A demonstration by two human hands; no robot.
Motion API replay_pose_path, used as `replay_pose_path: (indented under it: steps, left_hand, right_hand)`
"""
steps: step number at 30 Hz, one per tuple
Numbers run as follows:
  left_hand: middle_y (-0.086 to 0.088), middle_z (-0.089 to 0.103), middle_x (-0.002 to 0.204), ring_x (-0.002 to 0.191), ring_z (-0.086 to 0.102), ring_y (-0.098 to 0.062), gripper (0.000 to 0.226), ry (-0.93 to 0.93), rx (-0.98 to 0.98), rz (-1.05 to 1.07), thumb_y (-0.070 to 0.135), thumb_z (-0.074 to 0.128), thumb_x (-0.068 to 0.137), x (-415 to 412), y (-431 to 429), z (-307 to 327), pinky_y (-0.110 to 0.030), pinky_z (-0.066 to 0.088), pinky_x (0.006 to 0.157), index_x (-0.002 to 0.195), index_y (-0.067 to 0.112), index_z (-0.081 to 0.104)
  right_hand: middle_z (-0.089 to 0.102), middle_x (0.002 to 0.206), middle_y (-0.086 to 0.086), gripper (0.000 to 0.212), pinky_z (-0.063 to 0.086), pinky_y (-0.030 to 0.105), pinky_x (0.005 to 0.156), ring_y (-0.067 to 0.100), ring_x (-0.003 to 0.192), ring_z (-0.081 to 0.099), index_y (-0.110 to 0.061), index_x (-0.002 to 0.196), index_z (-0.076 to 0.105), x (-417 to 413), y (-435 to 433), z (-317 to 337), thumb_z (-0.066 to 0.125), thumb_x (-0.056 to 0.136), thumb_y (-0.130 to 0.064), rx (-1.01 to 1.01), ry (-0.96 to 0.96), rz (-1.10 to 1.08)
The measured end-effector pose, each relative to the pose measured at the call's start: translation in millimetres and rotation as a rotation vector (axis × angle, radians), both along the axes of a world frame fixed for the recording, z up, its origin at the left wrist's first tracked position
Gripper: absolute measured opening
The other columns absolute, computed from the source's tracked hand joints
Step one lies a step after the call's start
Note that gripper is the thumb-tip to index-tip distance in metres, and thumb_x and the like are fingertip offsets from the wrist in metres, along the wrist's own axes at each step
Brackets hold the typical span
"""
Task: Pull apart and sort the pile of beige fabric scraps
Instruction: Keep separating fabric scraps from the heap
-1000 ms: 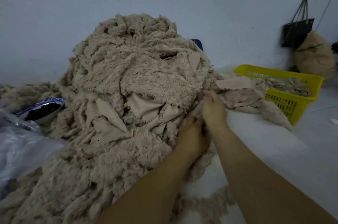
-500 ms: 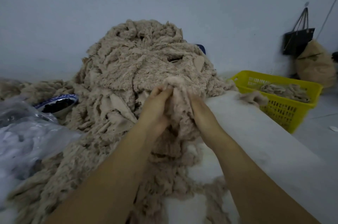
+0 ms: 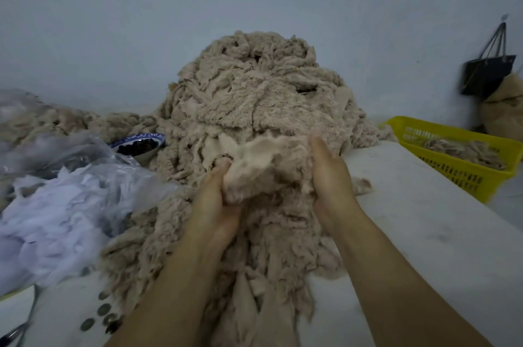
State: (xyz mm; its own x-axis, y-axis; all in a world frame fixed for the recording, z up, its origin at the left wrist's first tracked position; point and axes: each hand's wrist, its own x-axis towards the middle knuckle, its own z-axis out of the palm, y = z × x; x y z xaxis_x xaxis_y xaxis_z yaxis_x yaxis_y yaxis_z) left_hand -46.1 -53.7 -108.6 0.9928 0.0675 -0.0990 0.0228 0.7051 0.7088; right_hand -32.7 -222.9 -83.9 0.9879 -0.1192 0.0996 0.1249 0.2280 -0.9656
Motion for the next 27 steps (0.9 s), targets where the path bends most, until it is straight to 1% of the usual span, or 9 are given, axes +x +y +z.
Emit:
replay_pose_path:
  steps: [2,4,8,12,14,17,20,23,27]
  left_hand:
    - [0.0,0.077,0.089,0.076,0.071,-0.002,0.036,0.053,0.001,0.039,0.01,0.054,0.101,-9.4,10.5,-12.8,-0.016,0.056,0.069,0.136,0.008,0.058]
    - [0.001,0.076,0.108,0.096,0.07,-0.007,0.037,0.039,0.128,0.027,0.025,0.063,0.096,-10.4,16.0,-25.9,-0.02,0.054,0.084,0.125,0.003,0.065]
    - [-0.01,0.074,0.075,0.077,0.075,-0.023,0.046,0.035,0.295,0.069,0.052,0.065,0.082,-11.5,13.1,-24.5,-0.029,0.059,0.061,0.056,0.015,0.07]
    - [-0.005,0.073,0.072,0.07,0.072,-0.016,0.049,0.043,0.369,0.27,0.057,0.069,0.078,-7.9,13.5,-27.9,-0.029,0.057,0.064,0.049,0.018,0.066]
    - [-0.002,0.072,0.07,0.067,0.07,-0.01,0.051,0.042,0.427,0.394,0.048,0.064,0.092,-5.0,12.4,-28.3,-0.026,0.056,0.068,0.049,0.02,0.066]
    - [0.005,0.059,0.054,0.048,0.052,-0.002,0.047,-0.079,0.77,0.619,0.039,0.057,0.099,-8.7,8.4,-26.4,-0.01,0.046,0.051,0.058,0.017,0.067]
    - [-0.001,0.061,0.057,0.049,0.049,-0.006,0.046,-0.337,1.213,0.259,0.048,0.06,0.094,-16.4,3.2,-29.3,-0.024,0.047,0.049,0.065,0.014,0.065]
    - [0.003,0.046,0.046,0.041,0.038,-0.004,0.054,-0.46,1.572,-0.023,0.05,0.062,0.093,-19.8,-6.7,-36.0,-0.023,0.033,0.046,0.053,0.017,0.048]
    - [0.003,0.053,0.056,0.055,0.049,-0.012,0.035,0.15,0.73,0.559,0.023,0.059,0.095,1.7,16.2,-26.2,-0.025,0.04,0.052,0.061,0.014,0.056]
  right_hand:
    - [0.077,0.097,0.003,0.044,0.062,0.043,0.076,0.025,0.087,0.074,-0.029,0.109,0.072,0.0,2.4,-4.5,0.058,0.088,-0.066,0.205,0.174,0.06]
    - [0.067,0.122,0.022,0.06,0.054,0.059,0.092,0.043,0.109,0.065,-0.015,0.124,0.067,-1.5,2.1,-11.5,0.057,0.09,-0.063,0.33,0.263,0.03]
    - [0.077,0.099,0.01,0.055,0.061,0.028,0.064,0.025,0.087,0.074,-0.012,0.12,0.067,4.7,-14.0,-16.2,0.049,0.096,-0.059,0.679,0.216,-0.082]
    - [0.057,0.045,-0.003,0.045,0.04,0.016,0.033,0.009,0.033,0.053,-0.018,0.079,0.056,8.7,-20.9,-10.9,0.042,0.1,-0.056,0.806,0.129,-0.043]
    - [0.053,0.044,-0.004,0.046,0.039,0.015,0.034,0.007,0.033,0.049,-0.019,0.073,0.058,9.3,-19.6,-12.1,0.045,0.1,-0.054,0.786,0.103,-0.019]
    - [0.061,0.051,-0.004,0.04,0.045,0.016,0.038,0.006,0.04,0.058,-0.02,0.074,0.067,7.8,-16.7,-14.7,0.051,0.099,-0.047,0.707,0.081,0.079]
    - [0.075,0.087,0.007,0.031,0.061,0.03,0.064,0.018,0.075,0.073,-0.011,0.102,0.074,15.1,-19.1,-17.3,0.057,0.099,-0.037,0.621,0.146,0.077]
    - [0.067,0.081,0.009,0.038,0.057,0.021,0.062,0.017,0.073,0.068,-0.006,0.091,0.064,22.0,-33.6,-18.7,0.04,0.106,-0.032,0.66,0.166,-0.003]
    - [0.058,0.072,-0.001,0.03,0.052,0.021,0.062,0.01,0.058,0.057,-0.019,0.087,0.057,21.8,-60.1,-28.7,0.038,0.108,-0.029,0.811,0.13,-0.137]
